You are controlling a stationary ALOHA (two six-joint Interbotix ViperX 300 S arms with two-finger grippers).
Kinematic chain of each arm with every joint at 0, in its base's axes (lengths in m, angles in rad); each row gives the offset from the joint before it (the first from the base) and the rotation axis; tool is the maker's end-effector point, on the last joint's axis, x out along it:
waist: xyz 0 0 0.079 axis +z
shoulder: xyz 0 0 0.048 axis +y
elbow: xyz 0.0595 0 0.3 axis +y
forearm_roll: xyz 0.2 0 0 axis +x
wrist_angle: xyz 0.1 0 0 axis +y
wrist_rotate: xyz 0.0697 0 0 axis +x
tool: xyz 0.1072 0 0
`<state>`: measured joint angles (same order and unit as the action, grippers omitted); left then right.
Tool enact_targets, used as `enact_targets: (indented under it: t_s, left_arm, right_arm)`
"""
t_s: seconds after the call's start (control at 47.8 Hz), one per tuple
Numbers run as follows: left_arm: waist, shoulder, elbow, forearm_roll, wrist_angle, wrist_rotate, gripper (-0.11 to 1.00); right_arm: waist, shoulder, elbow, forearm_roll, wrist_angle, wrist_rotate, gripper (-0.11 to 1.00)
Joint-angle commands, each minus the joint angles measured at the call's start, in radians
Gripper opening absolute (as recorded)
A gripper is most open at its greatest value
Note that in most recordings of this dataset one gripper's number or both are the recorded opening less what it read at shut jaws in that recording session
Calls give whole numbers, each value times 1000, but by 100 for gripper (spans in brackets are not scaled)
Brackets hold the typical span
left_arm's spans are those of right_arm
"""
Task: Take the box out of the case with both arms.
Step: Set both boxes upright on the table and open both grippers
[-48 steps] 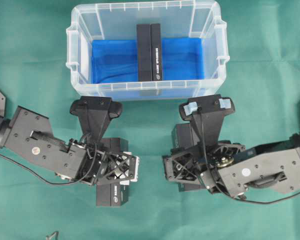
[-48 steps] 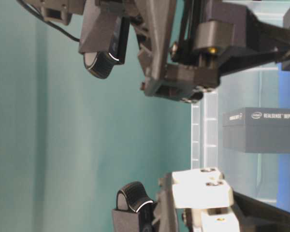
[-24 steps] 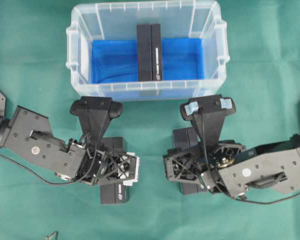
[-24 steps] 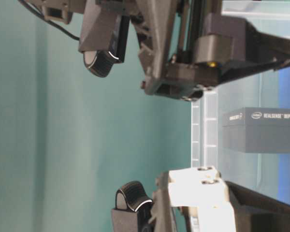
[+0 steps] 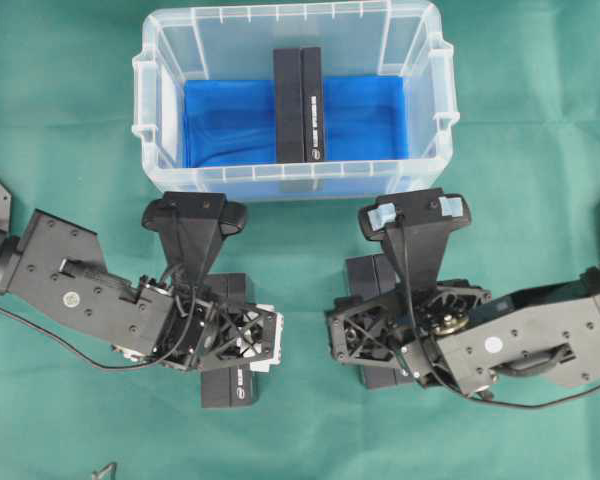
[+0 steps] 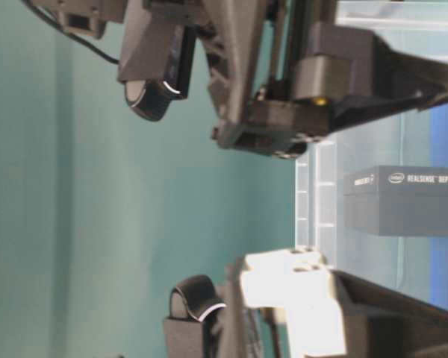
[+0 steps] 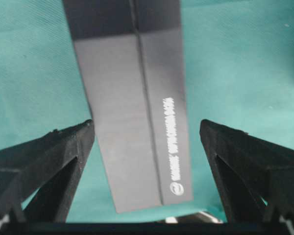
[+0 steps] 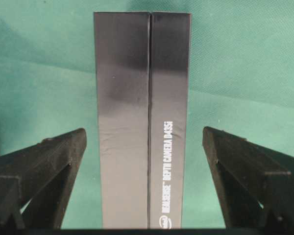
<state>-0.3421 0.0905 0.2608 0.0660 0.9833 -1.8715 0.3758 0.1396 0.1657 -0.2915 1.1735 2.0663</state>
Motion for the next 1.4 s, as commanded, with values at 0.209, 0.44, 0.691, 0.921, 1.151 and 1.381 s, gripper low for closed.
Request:
enact_targets:
  t_s: [0.209, 0.44, 0.691, 0.921, 1.151, 1.381]
  left_arm:
    - [18, -80, -101, 0, 135, 20, 90]
    - [46, -130, -201, 8, 293, 77, 89]
    - [72, -135, -364, 17, 466, 144, 89]
    - [77, -123, -479, 34, 588, 169, 89]
    - [80, -121, -482, 41, 598, 169, 89]
    - [80, -121, -482, 41, 598, 169, 89]
  right_arm:
    - [3, -120, -72, -15, 124, -32, 93]
    - [-5, -169, -169, -48, 268, -101, 93]
    - [-21, -178, -305, -63, 414, -216, 93]
    - [-25, -179, -362, -72, 480, -258, 93]
    - [-26, -178, -362, -78, 482, -261, 93]
    - [-25, -178, -362, -78, 483, -261, 93]
